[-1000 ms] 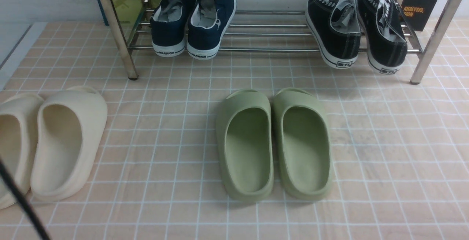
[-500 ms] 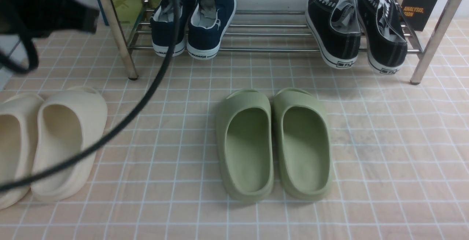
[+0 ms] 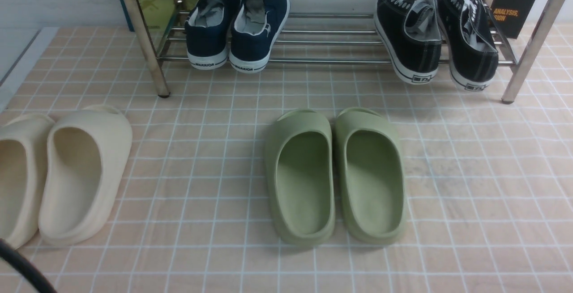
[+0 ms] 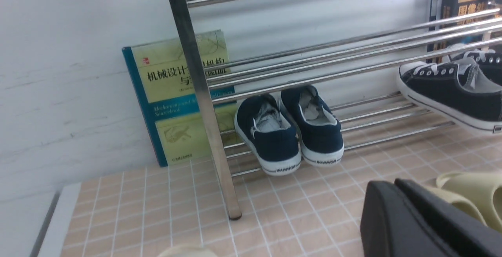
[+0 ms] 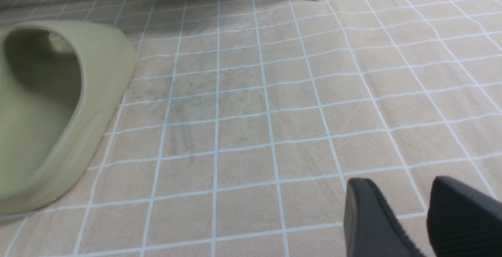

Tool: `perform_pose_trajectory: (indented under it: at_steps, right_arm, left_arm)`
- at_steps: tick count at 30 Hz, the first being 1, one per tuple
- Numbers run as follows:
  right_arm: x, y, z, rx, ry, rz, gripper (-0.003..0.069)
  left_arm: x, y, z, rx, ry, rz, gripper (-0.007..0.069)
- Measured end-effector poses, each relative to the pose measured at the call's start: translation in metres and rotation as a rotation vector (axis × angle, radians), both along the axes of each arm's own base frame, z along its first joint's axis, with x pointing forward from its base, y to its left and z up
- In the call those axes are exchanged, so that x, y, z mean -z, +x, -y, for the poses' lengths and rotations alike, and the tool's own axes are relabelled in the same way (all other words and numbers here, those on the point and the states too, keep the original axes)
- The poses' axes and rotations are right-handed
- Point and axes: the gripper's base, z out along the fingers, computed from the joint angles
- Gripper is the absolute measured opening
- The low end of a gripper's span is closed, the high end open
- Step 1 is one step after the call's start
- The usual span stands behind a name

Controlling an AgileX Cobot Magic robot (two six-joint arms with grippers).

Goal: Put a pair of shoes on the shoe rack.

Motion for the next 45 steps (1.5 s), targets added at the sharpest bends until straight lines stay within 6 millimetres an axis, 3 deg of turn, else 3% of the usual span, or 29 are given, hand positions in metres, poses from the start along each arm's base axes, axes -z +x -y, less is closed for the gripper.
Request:
perform_pose_trajectory:
  at_steps: [8, 16, 22, 24, 25, 28, 36, 45]
  right_arm:
    - [0.0, 0.0, 0.0, 0.0, 0.0, 0.0, 0.0239]
    - [0.0, 0.0, 0.0, 0.0, -0.001, -0.001, 0.0239]
    - [0.0, 0.0, 0.0, 0.0, 0.0, -0.001, 0.0239]
    - [0.0, 0.0, 0.0, 0.0, 0.0, -0.001, 0.0239]
    - [0.0, 0.0, 0.0, 0.0, 0.0, -0.001, 0.0239]
    - [0.0, 0.0, 0.0, 0.0, 0.0, -0.001, 0.0239]
    - [0.0, 0.0, 0.0, 0.0, 0.0, 0.0, 0.0239]
    - [0.0, 0.0, 0.0, 0.0, 0.0, 0.0, 0.0239]
  left_arm:
    - [0.053, 0.004, 0.0, -0.014, 0.062, -0.152, 0.0038]
    - [0.09, 0.008, 0.001, -0.016, 0.108, -0.253, 0.0041]
    - [0.127, 0.0, -0.002, -0.016, 0.132, -0.294, 0.0045]
    - [0.154, -0.006, -0.004, -0.016, 0.146, -0.329, 0.0049]
    - [0.154, -0.006, -0.004, -0.016, 0.145, -0.325, 0.005]
    - [0.187, -0.012, -0.007, -0.019, 0.166, -0.381, 0.0054]
    - [0.185, -0.019, -0.01, -0.022, 0.127, -0.27, 0.0057]
    - [0.185, -0.02, -0.007, -0.017, 0.014, -0.295, 0.0064]
